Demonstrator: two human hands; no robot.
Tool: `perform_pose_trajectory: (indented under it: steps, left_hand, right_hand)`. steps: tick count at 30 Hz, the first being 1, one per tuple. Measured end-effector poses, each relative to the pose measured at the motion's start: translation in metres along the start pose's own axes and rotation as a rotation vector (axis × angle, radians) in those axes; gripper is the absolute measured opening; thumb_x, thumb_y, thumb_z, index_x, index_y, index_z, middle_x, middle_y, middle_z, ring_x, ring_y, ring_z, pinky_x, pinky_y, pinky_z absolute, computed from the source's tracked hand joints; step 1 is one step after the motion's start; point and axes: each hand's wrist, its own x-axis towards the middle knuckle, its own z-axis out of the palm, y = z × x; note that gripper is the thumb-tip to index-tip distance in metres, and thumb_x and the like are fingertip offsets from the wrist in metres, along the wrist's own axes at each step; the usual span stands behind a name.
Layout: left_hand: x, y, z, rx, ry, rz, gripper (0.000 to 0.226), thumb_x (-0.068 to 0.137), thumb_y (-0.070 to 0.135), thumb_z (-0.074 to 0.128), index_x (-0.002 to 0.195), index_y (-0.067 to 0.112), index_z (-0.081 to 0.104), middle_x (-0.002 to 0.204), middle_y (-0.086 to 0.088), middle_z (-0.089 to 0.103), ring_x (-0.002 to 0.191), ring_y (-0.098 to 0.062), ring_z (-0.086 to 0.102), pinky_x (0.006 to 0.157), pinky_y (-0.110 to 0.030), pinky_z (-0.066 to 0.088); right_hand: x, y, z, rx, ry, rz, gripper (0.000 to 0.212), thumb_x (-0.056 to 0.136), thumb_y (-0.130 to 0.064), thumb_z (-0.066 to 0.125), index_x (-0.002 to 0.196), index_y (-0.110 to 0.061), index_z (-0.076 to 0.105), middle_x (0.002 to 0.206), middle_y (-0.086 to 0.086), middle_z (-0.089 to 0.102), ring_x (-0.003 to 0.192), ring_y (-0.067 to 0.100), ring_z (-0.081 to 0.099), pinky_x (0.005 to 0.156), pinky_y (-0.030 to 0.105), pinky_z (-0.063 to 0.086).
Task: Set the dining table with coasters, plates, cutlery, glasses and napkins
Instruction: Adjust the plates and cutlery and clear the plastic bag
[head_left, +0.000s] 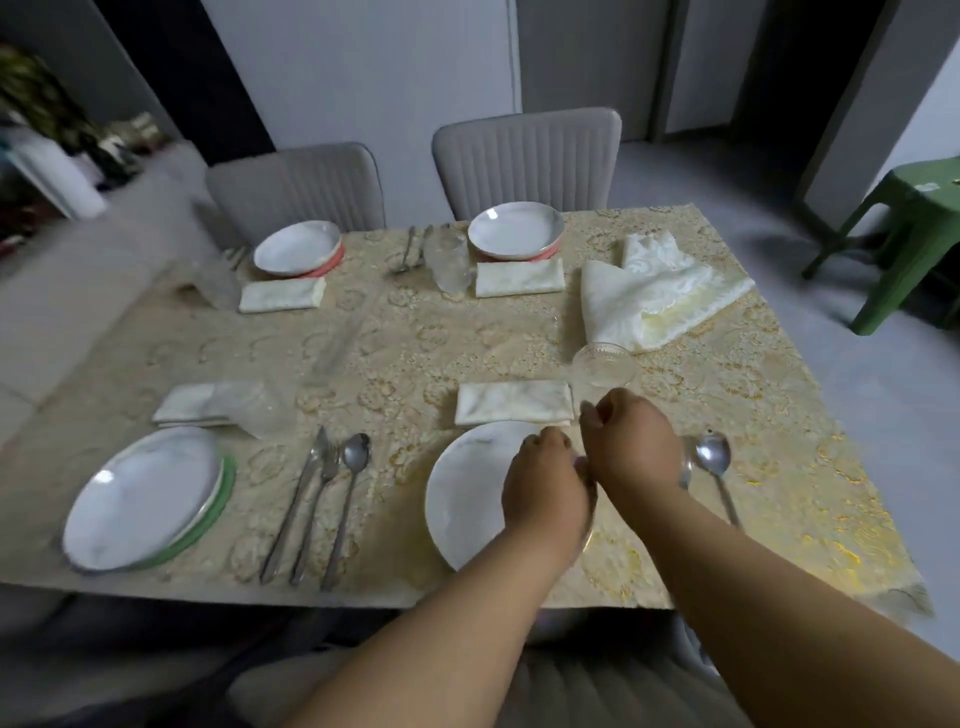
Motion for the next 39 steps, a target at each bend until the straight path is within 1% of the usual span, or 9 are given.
perform_pose_trajectory:
  steps: [2,5,9,14,17,22,27,30,39]
  left_hand:
    - [-0.006,-0.019,-0.025,-0.028,0.061,-0.036,0.026,0.095,0.029,0.052,0.117,0.015,0.053,0.118,-0.003,0.058,0.106,-0.020,0.057,0.080,-0.025,0.039]
    - [-0.018,-0.049,-0.062,-0.063,0.153,-0.129,0.026,0.095,0.028,0.052,0.119,0.017,0.054,0.120,-0.002,0.055,0.106,-0.021,0.057,0.078,-0.025,0.040]
    - [-0.041,-0.090,-0.108,-0.085,0.246,-0.215,0.029,0.093,0.024,0.053,0.122,0.018,0.054,0.124,-0.001,0.055,0.108,-0.020,0.058,0.078,-0.024,0.044]
    - [-0.083,-0.147,-0.165,-0.091,0.351,-0.281,0.026,0.092,0.023,0.053,0.116,0.014,0.056,0.117,-0.004,0.056,0.102,-0.022,0.059,0.078,-0.027,0.046]
    - [-0.112,-0.187,-0.197,-0.110,0.388,-0.342,0.029,0.093,0.027,0.054,0.120,0.017,0.052,0.123,-0.002,0.052,0.108,-0.019,0.056,0.079,-0.024,0.041]
    - [-0.160,-0.259,-0.251,-0.093,0.470,-0.347,0.033,0.092,0.026,0.058,0.123,0.015,0.051,0.125,-0.005,0.053,0.111,-0.022,0.057,0.082,-0.025,0.043]
    - [-0.184,-0.331,-0.300,-0.060,0.502,-0.371,0.032,0.094,0.029,0.055,0.123,0.017,0.051,0.126,-0.006,0.054,0.110,-0.024,0.057,0.086,-0.029,0.047]
    - [-0.180,-0.362,-0.317,-0.069,0.500,-0.374,0.029,0.094,0.027,0.054,0.120,0.015,0.053,0.124,-0.007,0.056,0.107,-0.023,0.058,0.086,-0.031,0.049]
    - [-0.117,-0.415,-0.345,-0.084,0.454,-0.364,0.026,0.096,0.021,0.049,0.118,0.011,0.057,0.120,-0.006,0.060,0.107,-0.023,0.057,0.078,-0.025,0.039]
  right_hand:
    - [-0.012,-0.023,0.007,0.070,-0.042,-0.047,0.029,0.092,-0.035,0.049,0.076,-0.013,0.057,0.072,0.002,0.057,0.070,0.024,0.055,0.057,0.028,0.034]
    - [-0.034,-0.057,0.015,0.148,-0.090,-0.086,0.032,0.093,-0.035,0.049,0.070,-0.012,0.052,0.064,0.001,0.054,0.062,0.022,0.052,0.050,0.028,0.029]
    - [-0.068,-0.101,0.031,0.202,-0.186,-0.145,0.033,0.094,-0.033,0.048,0.074,-0.008,0.059,0.067,0.009,0.061,0.064,0.025,0.057,0.060,0.034,0.044]
    - [-0.126,-0.163,0.050,0.278,-0.265,-0.191,0.031,0.091,-0.032,0.051,0.072,-0.009,0.058,0.065,0.007,0.059,0.068,0.029,0.057,0.057,0.031,0.037]
    - [-0.170,-0.201,0.061,0.320,-0.292,-0.222,0.028,0.090,-0.029,0.050,0.075,-0.008,0.061,0.066,0.007,0.060,0.065,0.025,0.057,0.057,0.029,0.040]
    - [-0.243,-0.262,0.089,0.376,-0.365,-0.236,0.032,0.093,-0.037,0.049,0.078,-0.012,0.061,0.065,0.007,0.063,0.065,0.026,0.061,0.066,0.032,0.049]
    - [-0.299,-0.305,0.122,0.420,-0.345,-0.224,0.028,0.094,-0.035,0.050,0.077,-0.014,0.058,0.066,-0.001,0.058,0.063,0.016,0.054,0.055,0.026,0.037]
    - [-0.310,-0.318,0.137,0.393,-0.336,-0.200,0.028,0.095,-0.036,0.049,0.078,-0.015,0.058,0.067,-0.002,0.057,0.062,0.012,0.051,0.052,0.024,0.033]
    - [-0.262,-0.352,0.187,0.360,-0.287,-0.050,0.031,0.092,-0.029,0.050,0.082,-0.003,0.062,0.074,0.011,0.063,0.063,0.021,0.053,0.057,0.026,0.036]
